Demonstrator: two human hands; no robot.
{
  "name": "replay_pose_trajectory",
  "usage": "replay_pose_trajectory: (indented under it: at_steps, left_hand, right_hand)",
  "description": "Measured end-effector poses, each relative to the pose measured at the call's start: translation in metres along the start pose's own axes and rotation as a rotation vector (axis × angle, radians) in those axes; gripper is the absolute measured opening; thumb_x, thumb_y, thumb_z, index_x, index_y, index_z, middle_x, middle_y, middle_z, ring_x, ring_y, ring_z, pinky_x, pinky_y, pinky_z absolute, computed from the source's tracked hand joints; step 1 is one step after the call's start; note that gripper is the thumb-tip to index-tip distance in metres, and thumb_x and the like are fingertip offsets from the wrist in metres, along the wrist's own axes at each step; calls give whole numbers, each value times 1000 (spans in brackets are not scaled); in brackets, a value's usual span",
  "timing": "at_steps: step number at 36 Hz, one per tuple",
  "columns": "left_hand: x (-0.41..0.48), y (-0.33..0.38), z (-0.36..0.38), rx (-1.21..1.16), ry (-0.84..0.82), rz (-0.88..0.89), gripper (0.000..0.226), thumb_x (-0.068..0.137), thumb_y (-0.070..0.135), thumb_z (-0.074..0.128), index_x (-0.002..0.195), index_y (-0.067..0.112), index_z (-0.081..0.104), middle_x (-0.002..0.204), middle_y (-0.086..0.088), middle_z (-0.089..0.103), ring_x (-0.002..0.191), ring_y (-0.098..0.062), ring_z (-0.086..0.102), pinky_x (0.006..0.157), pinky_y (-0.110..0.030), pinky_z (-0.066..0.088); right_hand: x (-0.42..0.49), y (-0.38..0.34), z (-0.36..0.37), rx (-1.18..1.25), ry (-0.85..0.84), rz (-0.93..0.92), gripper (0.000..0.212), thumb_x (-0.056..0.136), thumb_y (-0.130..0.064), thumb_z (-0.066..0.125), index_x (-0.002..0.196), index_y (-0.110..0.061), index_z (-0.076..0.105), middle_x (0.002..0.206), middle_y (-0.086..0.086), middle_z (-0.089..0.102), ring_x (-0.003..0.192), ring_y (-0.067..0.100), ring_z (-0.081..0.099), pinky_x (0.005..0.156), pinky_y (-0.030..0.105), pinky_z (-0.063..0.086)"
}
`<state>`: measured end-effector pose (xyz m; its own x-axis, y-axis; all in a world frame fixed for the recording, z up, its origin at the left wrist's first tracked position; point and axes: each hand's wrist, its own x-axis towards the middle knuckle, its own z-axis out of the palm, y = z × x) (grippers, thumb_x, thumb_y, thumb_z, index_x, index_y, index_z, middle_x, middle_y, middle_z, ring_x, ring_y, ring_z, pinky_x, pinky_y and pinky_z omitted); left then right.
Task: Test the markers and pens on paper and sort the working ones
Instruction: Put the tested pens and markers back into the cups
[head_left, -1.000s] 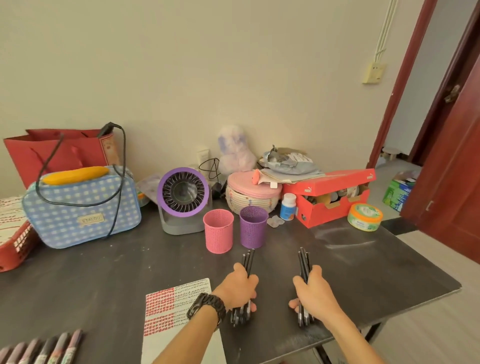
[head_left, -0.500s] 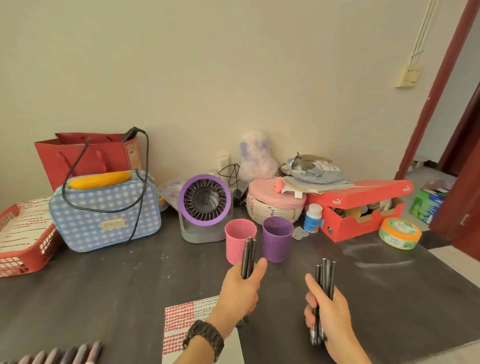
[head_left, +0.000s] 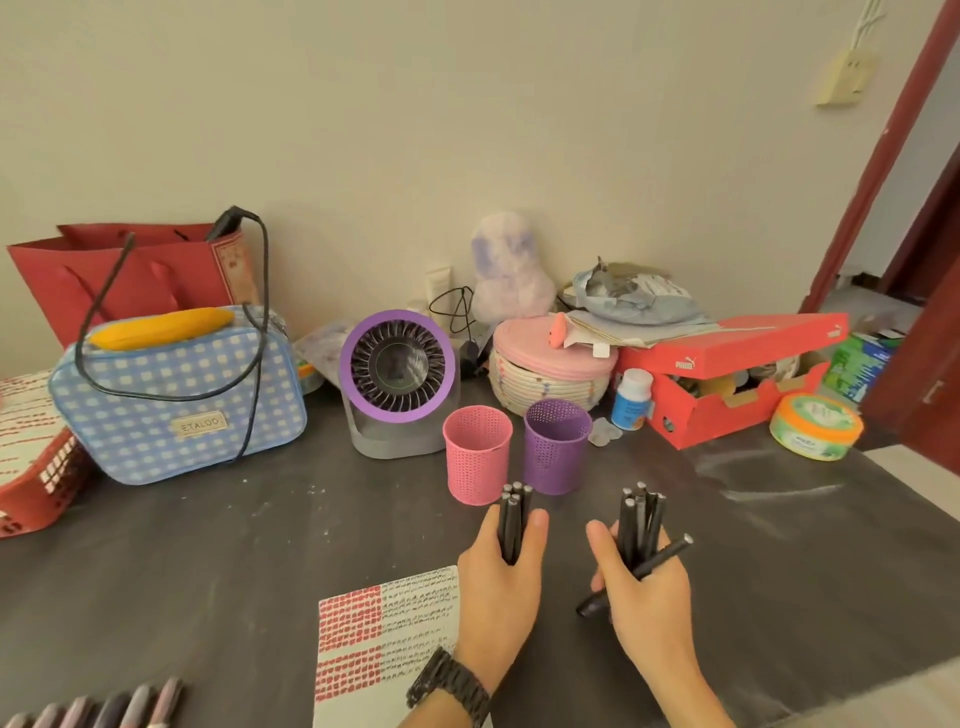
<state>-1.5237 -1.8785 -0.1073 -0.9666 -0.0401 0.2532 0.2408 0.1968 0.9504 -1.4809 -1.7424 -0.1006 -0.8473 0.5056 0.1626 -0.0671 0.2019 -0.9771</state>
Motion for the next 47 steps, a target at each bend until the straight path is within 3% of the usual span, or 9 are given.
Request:
replay_pose_trajectory:
  at_steps: [5, 8, 15, 19, 26, 30, 35, 39, 47]
  left_hand:
    - [29, 22, -11, -95, 63, 24, 36, 82, 69, 55, 67, 36, 52, 54, 11, 42, 51, -5, 36, 51, -18, 35]
    - [62, 40, -20, -179, 124, 26, 36, 82, 71, 52, 74, 37, 59, 59, 11, 52, 57, -5, 46, 56, -23, 42]
    - [141, 68, -28, -316, 156, 52, 40, 100, 53, 46, 86, 17, 55, 67, 3, 68, 56, -10, 61, 52, -21, 53]
    - [161, 60, -24, -245, 105, 35, 35, 97, 59, 42, 100, 26, 57, 86, 10, 77, 80, -8, 73, 72, -31, 56]
    - [163, 36, -20, -333, 36, -70, 54, 89, 64, 45, 125, 25, 50, 98, 4, 77, 92, -17, 75, 74, -35, 60]
    - [162, 30, -16, -283, 24, -65, 41, 98, 56, 43, 116, 20, 53, 94, -1, 78, 88, -18, 75, 87, -43, 57]
    - [161, 18, -14, -243, 40, -93, 29, 100, 51, 46, 105, 26, 59, 89, 0, 76, 84, -18, 74, 84, -49, 59]
    - [161, 11, -13, -222, 38, -72, 19, 101, 46, 51, 89, 35, 60, 81, 5, 72, 78, -12, 69, 75, -39, 57]
    - [161, 7, -12, -255, -13, -138, 11, 102, 35, 55, 100, 33, 65, 96, 6, 76, 91, -10, 73, 83, -38, 58]
  right_hand:
    - [23, -17, 5, 181, 11, 57, 24, 94, -34, 68, 77, -25, 53, 53, 1, 39, 44, 15, 37, 39, 21, 33]
    - [43, -38, 14, 341, -10, 82, 32, 90, -41, 69, 80, -16, 50, 54, -8, 35, 46, 12, 31, 41, 23, 29]
    - [96, -79, 64, 373, -33, -41, 40, 104, -33, 56, 64, -32, 62, 57, -6, 57, 56, 14, 55, 58, 37, 46]
    - [120, -86, 99, 452, 10, 6, 31, 104, -33, 55, 76, -20, 62, 62, -6, 65, 60, 7, 62, 66, 36, 50]
    - [138, -76, 140, 525, 64, 116, 32, 105, -36, 53, 89, -9, 62, 65, -3, 67, 62, 10, 66, 70, 34, 53]
    - [137, -70, 151, 420, 108, 38, 39, 104, -37, 55, 93, 0, 63, 64, -2, 68, 60, 9, 67, 59, 20, 51]
    - [130, -63, 156, 273, 47, -37, 25, 100, -43, 58, 93, -20, 64, 77, -13, 73, 70, 4, 71, 66, 20, 50]
    - [127, -60, 157, 219, 32, -66, 16, 99, -44, 60, 89, -32, 61, 80, -15, 73, 75, 2, 70, 68, 19, 49]
    - [123, -57, 153, 127, 1, -123, 10, 96, -41, 67, 87, -43, 63, 86, -37, 69, 84, -16, 65, 68, 4, 44]
